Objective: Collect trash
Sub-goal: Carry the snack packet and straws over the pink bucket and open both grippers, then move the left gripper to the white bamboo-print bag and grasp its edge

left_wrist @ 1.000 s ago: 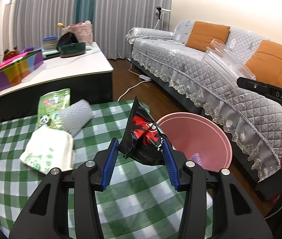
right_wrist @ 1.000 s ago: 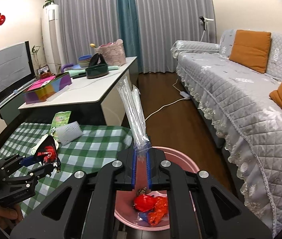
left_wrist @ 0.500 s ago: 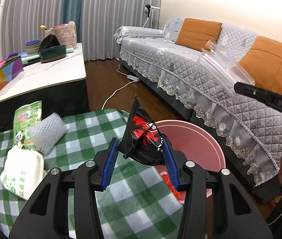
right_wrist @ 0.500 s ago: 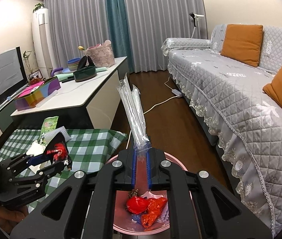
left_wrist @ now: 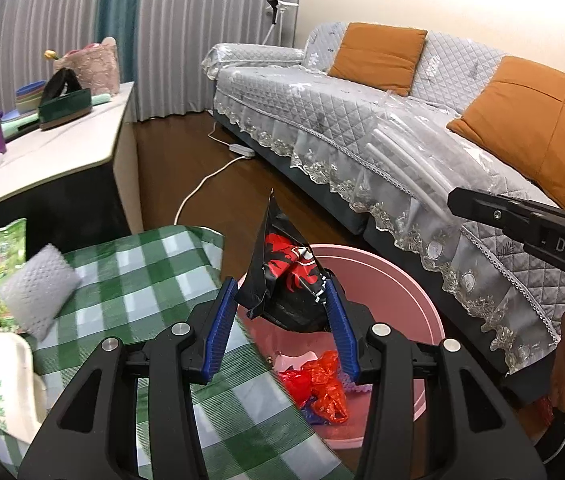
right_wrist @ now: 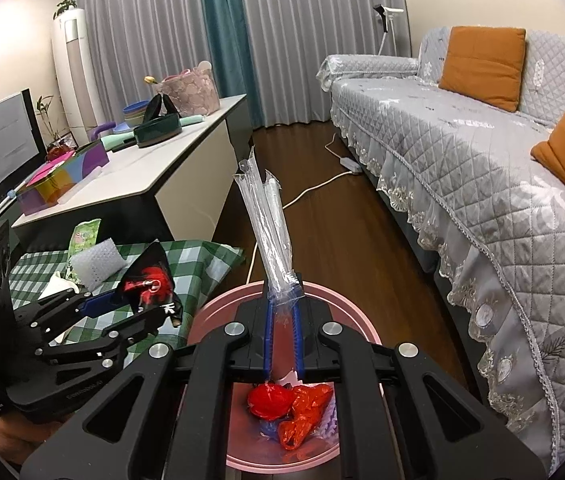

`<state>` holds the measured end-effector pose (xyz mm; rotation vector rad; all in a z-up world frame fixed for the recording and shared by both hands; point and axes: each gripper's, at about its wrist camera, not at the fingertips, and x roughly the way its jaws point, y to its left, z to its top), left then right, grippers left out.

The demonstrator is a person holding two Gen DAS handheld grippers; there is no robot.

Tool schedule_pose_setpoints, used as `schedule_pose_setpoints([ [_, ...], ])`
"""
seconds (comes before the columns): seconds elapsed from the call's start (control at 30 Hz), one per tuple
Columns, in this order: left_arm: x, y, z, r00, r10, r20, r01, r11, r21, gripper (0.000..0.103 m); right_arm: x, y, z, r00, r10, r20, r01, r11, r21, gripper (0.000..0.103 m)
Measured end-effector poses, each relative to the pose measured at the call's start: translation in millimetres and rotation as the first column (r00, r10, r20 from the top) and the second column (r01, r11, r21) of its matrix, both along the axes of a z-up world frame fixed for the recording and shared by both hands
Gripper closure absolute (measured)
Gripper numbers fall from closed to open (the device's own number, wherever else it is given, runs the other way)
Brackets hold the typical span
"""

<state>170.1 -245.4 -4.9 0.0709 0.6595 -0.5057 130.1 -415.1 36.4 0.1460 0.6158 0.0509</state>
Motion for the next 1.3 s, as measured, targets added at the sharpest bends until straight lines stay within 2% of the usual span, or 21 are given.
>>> schedule_pose_setpoints([
  [0.17,6,-8,-5,1.000,-0.015,-0.009,0.015,1.000,0.000,0.058,4,-2,-6,1.000,-0.001,-0.017,0.001,1.000,0.003,0.094],
  [0.27,8,-13,-6,0.999,-0.035,-0.019,0.035,0.999,-0.004,0.057,6,-2,-9,0.999,0.008,-0.033,-0.008,1.000,0.008,0.090],
  [0.3,9,-15,-8,0.999,-0.046,-0.027,0.046,0.999,-0.003,0.053,7,-2,-11,0.999,0.010,-0.042,-0.010,1.000,0.006,0.081],
  [0.33,11,-17,-10,0.998,-0.057,-0.039,0.058,0.998,0.001,0.045,8,-2,-13,0.999,-0.001,-0.047,0.001,1.000,-0.004,0.065],
  [0.4,10,-16,-12,0.997,-0.060,-0.045,0.061,0.998,0.011,0.044,7,-5,-13,0.999,-0.022,-0.044,0.022,1.000,-0.002,0.051],
  [0.57,2,-2,-10,0.998,-0.043,-0.051,0.043,0.999,0.002,0.045,7,-10,-10,0.998,-0.047,-0.038,0.048,0.998,0.039,0.050],
  [0.77,-16,27,4,0.999,-0.004,-0.032,0.004,1.000,0.000,0.046,2,4,0,1.000,-0.024,-0.009,0.024,0.999,0.043,0.050],
  [0.87,-30,48,14,1.000,0.023,-0.015,-0.023,1.000,-0.003,0.050,-2,16,5,1.000,-0.005,0.010,0.005,0.999,0.046,0.050],
  [1.1,-64,107,35,0.995,0.099,0.021,-0.099,0.995,0.002,0.053,-10,52,16,0.998,0.048,0.038,-0.050,0.996,0.073,0.050],
  [1.3,-83,172,39,0.976,0.213,0.045,-0.213,0.977,-0.011,0.053,-16,96,26,0.989,0.126,0.075,-0.130,0.990,0.045,0.050],
])
